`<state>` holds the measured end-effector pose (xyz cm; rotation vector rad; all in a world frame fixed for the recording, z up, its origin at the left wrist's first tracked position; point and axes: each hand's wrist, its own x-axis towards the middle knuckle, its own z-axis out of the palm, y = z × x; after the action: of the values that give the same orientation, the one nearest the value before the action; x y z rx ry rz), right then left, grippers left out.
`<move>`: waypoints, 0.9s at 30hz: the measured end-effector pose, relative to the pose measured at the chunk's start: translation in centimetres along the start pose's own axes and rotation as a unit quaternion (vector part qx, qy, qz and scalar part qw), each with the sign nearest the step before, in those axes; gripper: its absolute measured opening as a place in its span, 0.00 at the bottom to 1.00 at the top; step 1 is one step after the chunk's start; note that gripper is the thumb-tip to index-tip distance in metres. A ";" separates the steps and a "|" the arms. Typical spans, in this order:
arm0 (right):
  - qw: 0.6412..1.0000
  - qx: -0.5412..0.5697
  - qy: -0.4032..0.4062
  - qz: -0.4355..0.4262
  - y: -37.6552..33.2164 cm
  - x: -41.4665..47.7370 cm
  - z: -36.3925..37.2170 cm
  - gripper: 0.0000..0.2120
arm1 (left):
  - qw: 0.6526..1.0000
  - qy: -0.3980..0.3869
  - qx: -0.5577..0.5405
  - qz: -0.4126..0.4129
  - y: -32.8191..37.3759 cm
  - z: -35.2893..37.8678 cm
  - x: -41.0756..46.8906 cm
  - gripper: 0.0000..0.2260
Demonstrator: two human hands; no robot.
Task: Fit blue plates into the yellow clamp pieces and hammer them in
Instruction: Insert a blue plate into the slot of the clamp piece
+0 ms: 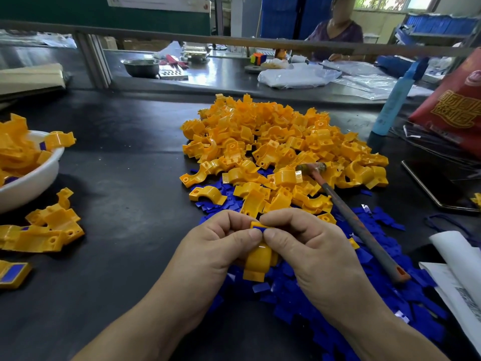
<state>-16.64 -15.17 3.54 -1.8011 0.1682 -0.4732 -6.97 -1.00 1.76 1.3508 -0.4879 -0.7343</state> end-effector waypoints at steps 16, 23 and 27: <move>0.784 -0.585 0.187 0.089 0.4 1.4 -7.8 0.24 | 0.953 0.218 0.205 -0.044 1.4 -5.5 1.7 0.06; 0.782 -0.571 0.076 0.238 2.7 2.0 -9.7 0.22 | 0.870 0.261 0.417 -0.028 0.9 -6.9 2.2 0.06; 0.779 -0.582 0.094 0.212 3.1 1.9 -9.5 0.18 | 0.779 0.227 0.576 -0.094 1.6 -7.7 1.9 0.31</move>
<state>-18.38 -25.17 3.07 -2.7913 1.2039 -0.1941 0.01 3.04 1.80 2.6844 -0.4054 -0.1623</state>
